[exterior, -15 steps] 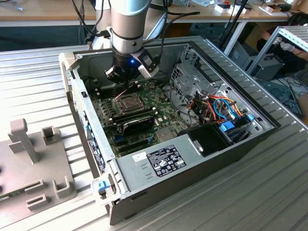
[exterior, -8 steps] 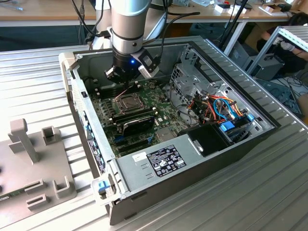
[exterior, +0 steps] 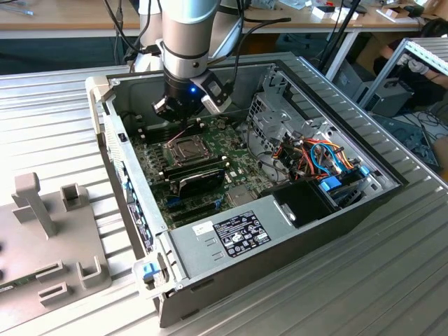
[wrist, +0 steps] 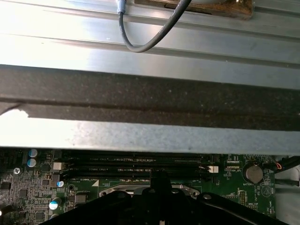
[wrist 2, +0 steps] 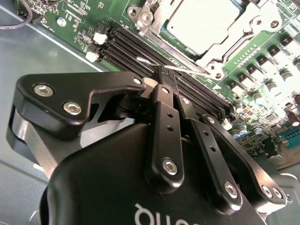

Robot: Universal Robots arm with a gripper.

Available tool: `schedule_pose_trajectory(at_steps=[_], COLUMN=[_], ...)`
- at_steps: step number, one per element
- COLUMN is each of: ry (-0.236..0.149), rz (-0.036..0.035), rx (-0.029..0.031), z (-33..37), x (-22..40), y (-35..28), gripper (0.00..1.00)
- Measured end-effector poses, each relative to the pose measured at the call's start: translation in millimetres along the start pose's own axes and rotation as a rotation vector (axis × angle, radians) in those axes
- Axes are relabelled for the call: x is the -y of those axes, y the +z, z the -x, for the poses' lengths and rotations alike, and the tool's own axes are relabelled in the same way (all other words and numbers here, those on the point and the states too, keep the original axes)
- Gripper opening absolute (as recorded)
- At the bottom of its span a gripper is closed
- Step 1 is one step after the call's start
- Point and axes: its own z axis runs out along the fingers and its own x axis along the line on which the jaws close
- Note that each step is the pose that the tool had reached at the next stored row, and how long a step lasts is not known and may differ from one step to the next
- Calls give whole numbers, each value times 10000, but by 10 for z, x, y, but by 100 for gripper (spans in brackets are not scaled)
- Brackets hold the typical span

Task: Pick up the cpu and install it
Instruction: 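Install the first cpu locking lever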

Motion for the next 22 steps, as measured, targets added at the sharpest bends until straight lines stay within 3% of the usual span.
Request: schedule_pose_trajectory(at_steps=[5,13,18,22], ry=[-2,0,-3,-1], rz=[5,-4,-9,-10], rx=[4,0,0,-1], z=[6,-2,62,73], x=[2,14,20,21], y=[12,90,112,114], gripper=[11,11,11,11])
